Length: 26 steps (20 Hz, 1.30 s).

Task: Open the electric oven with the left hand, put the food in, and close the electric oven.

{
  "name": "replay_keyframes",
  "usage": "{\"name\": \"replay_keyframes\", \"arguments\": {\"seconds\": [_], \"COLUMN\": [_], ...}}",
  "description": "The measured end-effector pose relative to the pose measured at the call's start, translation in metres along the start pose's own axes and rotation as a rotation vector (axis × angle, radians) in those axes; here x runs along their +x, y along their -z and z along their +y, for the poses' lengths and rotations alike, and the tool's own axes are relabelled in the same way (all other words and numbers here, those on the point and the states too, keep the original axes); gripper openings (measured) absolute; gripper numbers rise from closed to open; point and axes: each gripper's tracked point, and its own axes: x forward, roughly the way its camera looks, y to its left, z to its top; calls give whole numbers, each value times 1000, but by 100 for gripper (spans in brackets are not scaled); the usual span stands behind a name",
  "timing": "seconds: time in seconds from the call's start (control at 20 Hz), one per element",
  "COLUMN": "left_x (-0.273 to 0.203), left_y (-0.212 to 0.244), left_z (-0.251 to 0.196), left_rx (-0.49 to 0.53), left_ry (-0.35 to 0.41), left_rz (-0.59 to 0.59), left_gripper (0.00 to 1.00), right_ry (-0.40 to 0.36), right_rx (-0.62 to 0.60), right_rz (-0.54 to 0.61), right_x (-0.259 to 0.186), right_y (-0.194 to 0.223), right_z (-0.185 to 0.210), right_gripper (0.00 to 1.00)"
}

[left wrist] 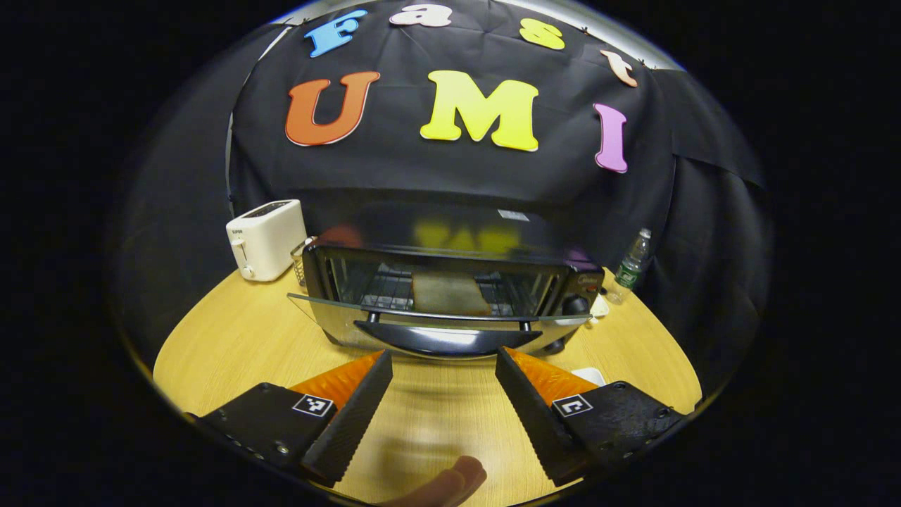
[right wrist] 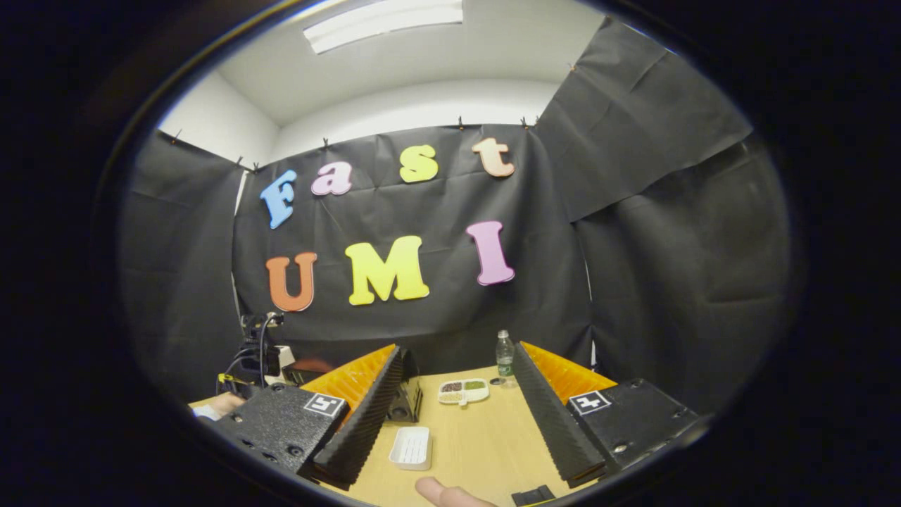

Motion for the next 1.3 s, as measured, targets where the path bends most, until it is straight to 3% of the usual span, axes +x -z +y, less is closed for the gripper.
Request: {"name": "replay_keyframes", "arguments": {"seconds": [0.2, 0.3, 0.35, 0.5, 0.9, 1.1, 1.3], "left_x": [-10, -27, -37, -71, -191, -251, -307], "left_y": [0, -6, -10, -22, -84, -93, -79], "left_z": [0, 10, 14, 20, 23, 22, 21], "left_rx": [-92, -85, -82, -82, 31, 64, 105], "left_ry": [32, 22, 18, 23, -2, -22, -64], "left_rz": [-20, -63, -80, -134, -328, -386, -473], "left_gripper": [94, 94, 94, 93, 93, 93, 93], "right_ry": [2, 5, 5, -7, -25, -82, -54], "right_rx": [-9, -5, -7, -15, -58, -53, -103], "right_rz": [7, 6, 9, 10, 6, -9, -32], "right_x": [-1, -3, -3, -12, -32, -47, -54], "right_y": [2, 1, 2, 0, -11, -21, -28], "right_z": [1, 3, 3, 9, 27, 44, 39], "right_gripper": [94, 100, 94, 94, 94, 94, 94]}}
